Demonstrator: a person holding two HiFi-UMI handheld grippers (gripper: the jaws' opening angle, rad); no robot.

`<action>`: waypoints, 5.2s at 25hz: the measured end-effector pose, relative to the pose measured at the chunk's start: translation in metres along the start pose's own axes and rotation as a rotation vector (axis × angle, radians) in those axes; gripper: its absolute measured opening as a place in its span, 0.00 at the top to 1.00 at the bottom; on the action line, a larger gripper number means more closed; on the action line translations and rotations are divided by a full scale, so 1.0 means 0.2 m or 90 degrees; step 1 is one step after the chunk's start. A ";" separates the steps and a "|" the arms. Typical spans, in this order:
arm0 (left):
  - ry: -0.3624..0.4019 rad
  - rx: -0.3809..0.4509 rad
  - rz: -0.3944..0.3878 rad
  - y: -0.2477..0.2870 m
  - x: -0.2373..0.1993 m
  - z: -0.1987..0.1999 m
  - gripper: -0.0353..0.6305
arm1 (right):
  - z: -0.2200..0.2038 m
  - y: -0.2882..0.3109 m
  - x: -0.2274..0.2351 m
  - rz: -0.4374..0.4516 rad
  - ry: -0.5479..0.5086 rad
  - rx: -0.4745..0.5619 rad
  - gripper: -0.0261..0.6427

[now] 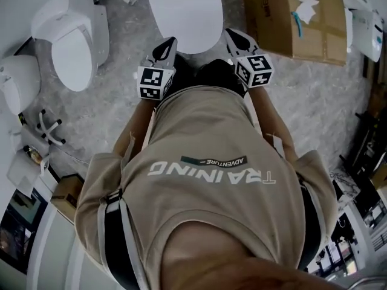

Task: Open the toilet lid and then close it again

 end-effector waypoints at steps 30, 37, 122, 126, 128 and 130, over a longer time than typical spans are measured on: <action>-0.089 -0.400 0.086 0.64 0.09 -1.37 0.94 | -1.43 0.38 0.51 0.187 -0.108 -0.354 0.95; -0.122 -0.488 0.098 0.67 0.08 -1.71 0.94 | -1.69 0.48 0.56 0.178 -0.049 -0.406 0.95; -0.027 -0.310 0.011 0.48 0.00 -0.92 0.94 | -0.92 0.43 0.42 0.195 -0.046 -0.307 0.95; -0.046 -0.295 0.029 0.46 -0.02 -0.84 0.94 | -0.84 0.41 0.41 0.202 -0.042 -0.300 0.95; -0.051 -0.291 0.033 0.46 -0.03 -0.81 0.94 | -0.80 0.41 0.42 0.206 -0.042 -0.296 0.95; -0.053 -0.288 0.038 0.45 -0.04 -0.76 0.94 | -0.75 0.41 0.41 0.212 -0.038 -0.291 0.95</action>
Point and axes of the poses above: the fingertips, and each gripper's own axes: y forward along the fingers, x to its right, z out of its top, the point moved 5 cm from there along -y, backward along the fingers, and after that the axes turned 9 degrees about z, right-handed, at the moved point
